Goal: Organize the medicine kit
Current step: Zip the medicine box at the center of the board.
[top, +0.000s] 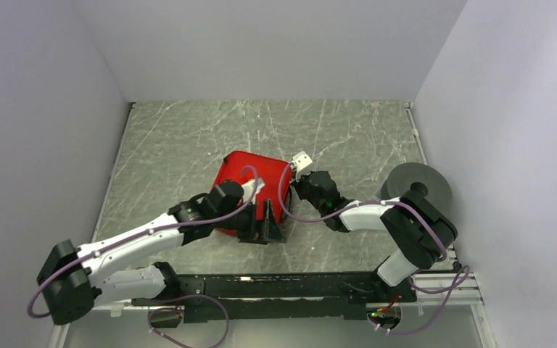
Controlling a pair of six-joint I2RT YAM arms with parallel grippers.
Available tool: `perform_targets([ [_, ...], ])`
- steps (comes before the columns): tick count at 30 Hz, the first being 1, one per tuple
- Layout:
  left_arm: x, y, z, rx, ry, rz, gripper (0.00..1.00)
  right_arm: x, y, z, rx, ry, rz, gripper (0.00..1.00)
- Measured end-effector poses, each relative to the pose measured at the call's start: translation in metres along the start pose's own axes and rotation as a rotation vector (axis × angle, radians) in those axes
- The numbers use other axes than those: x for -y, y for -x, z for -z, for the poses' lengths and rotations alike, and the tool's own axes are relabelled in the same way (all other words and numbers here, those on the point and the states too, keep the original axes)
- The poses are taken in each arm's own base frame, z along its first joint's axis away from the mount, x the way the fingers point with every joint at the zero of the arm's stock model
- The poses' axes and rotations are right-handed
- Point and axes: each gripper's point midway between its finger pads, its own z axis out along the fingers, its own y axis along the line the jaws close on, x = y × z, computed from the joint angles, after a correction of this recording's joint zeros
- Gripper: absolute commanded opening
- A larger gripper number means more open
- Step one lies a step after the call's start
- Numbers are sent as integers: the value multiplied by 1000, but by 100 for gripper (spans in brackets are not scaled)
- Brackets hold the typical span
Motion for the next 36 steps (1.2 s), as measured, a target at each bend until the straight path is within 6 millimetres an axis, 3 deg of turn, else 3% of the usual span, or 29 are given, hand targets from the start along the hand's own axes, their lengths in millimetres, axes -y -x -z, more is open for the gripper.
perform_targets([
  [7, 17, 17, -41, 12, 15, -2, 90, 2, -5, 15, -2, -2, -16, 0],
  [13, 9, 23, -67, 29, 64, 5, 90, 3, -7, 26, -5, 0, -29, 0],
  [18, 8, 27, -77, 51, 79, 19, 89, 4, -11, 35, -6, -2, -43, 0],
  [26, -4, 35, -68, 122, 98, 65, 89, 2, -14, 46, -3, 9, -78, 0],
  [29, -19, 45, -54, 164, 103, 101, 89, -2, -16, 52, 1, 22, -83, 0],
  [36, -64, 88, -17, 312, 150, 172, 89, -25, -15, 64, 20, 86, -76, 0],
])
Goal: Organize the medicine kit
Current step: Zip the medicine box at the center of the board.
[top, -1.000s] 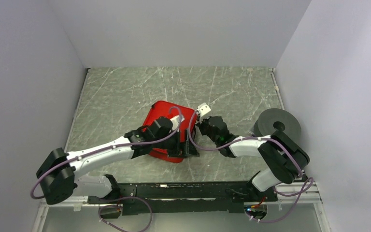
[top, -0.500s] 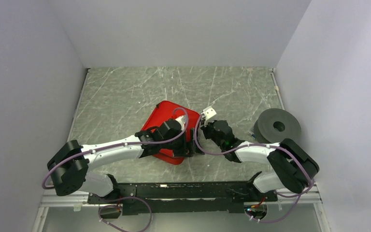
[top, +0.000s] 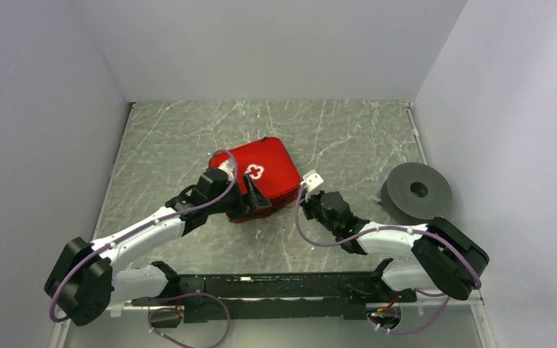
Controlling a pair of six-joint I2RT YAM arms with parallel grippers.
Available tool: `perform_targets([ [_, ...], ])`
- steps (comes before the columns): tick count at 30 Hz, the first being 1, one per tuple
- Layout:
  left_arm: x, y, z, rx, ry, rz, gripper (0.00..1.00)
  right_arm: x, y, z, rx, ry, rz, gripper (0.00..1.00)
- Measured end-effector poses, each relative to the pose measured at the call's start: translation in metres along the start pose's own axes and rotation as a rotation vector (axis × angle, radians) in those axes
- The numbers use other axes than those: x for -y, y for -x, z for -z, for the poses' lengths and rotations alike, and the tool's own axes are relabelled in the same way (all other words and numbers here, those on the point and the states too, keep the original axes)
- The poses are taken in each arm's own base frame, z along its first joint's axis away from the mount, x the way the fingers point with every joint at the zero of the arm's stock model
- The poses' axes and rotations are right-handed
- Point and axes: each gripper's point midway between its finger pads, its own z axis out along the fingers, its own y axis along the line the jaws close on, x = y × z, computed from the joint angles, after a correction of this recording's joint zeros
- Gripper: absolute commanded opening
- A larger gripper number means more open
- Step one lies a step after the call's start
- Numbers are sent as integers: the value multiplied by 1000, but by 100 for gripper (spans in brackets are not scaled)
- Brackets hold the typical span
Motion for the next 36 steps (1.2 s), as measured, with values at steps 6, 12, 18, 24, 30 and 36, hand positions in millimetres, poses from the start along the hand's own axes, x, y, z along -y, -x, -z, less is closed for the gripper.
perform_targets([
  [6, -42, 38, 16, 111, 88, 20, 90, -43, 2, 4, 6, 89, 28, 0],
  [12, -89, 42, 26, 107, 225, 25, 90, -61, 2, -8, -33, 89, 9, 0],
  [18, -76, 34, 30, 71, 163, -54, 91, -66, 2, -12, -46, 82, 5, 0],
  [24, -57, 18, 34, -10, 139, -203, 91, -66, 2, -13, -49, 77, 5, 0],
  [30, -55, 6, 39, -47, 143, -172, 90, -65, 2, -13, -49, 70, 10, 0],
  [36, -76, -19, 43, -60, 205, 15, 90, -64, 2, -13, -47, 61, 10, 0],
])
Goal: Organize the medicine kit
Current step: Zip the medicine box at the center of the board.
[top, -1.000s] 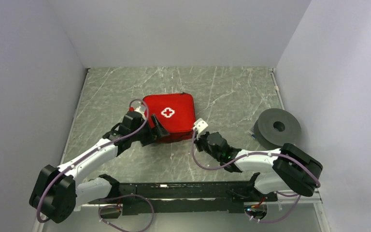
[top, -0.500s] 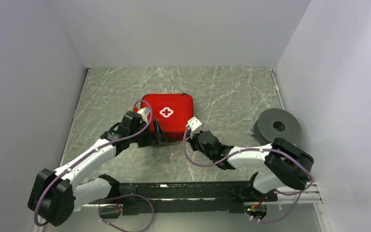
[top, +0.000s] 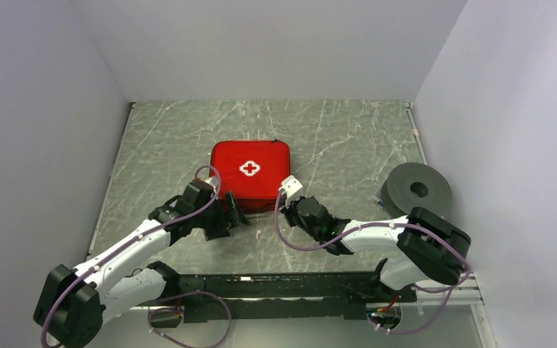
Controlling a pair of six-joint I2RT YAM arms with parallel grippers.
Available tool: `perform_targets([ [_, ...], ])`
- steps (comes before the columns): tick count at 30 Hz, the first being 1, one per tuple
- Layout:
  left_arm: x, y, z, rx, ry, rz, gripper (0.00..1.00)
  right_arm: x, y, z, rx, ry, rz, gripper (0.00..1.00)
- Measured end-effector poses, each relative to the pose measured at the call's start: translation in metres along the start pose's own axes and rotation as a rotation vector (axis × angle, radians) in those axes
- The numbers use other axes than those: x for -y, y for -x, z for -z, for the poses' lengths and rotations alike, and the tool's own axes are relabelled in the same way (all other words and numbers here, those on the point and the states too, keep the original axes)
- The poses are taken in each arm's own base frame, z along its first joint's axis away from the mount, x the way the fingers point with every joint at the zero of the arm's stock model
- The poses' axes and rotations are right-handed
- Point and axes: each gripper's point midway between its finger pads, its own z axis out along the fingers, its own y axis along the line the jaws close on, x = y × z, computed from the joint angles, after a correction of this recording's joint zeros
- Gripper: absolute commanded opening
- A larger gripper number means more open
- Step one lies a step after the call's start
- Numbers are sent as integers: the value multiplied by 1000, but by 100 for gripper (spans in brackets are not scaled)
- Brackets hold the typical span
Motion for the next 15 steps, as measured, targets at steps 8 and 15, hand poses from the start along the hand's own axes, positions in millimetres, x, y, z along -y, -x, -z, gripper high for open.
perform_targets([
  [8, -6, 8, -5, 71, 55, 204, 90, 0, 0, 1, 3, 0, -6, 0],
  [15, -11, 18, -24, 115, 116, 322, 90, 3, 1, 10, 22, 1, -12, 0],
])
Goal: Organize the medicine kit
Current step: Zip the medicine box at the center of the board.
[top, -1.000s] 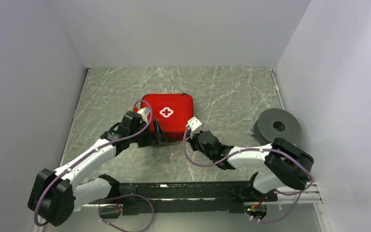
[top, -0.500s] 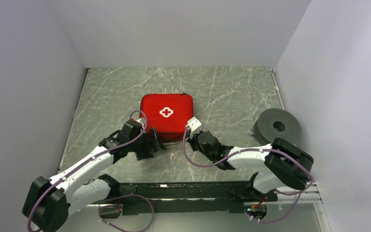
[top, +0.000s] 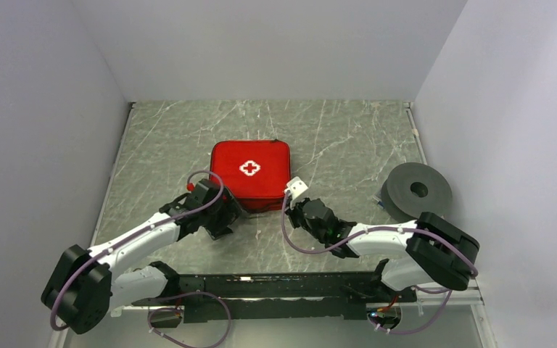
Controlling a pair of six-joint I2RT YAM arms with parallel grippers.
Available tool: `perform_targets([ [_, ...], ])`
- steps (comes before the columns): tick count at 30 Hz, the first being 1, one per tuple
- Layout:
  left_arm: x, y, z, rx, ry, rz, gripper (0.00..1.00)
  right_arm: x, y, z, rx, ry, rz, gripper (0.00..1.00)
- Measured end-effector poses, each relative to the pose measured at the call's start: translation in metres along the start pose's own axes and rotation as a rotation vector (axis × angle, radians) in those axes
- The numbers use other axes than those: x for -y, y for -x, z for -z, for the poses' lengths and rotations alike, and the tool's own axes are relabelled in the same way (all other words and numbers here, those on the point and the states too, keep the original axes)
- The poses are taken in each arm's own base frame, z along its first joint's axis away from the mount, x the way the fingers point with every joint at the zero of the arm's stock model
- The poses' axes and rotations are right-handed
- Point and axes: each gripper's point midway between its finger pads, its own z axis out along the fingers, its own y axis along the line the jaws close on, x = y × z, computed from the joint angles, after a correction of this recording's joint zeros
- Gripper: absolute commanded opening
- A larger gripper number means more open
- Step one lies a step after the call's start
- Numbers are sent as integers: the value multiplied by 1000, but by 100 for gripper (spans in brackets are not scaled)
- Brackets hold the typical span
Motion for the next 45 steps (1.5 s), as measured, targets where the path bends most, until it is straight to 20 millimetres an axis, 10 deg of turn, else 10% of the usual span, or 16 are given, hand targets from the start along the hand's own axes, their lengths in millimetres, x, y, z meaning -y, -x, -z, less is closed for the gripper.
perform_targets([
  [30, 14, 7, -34, 130, 162, 102, 87, 0, 3, 9, 45, 19, -16, 0],
  [45, 28, 7, -49, 125, 133, 88, 39, -1, 5, 10, 51, 24, -17, 0],
])
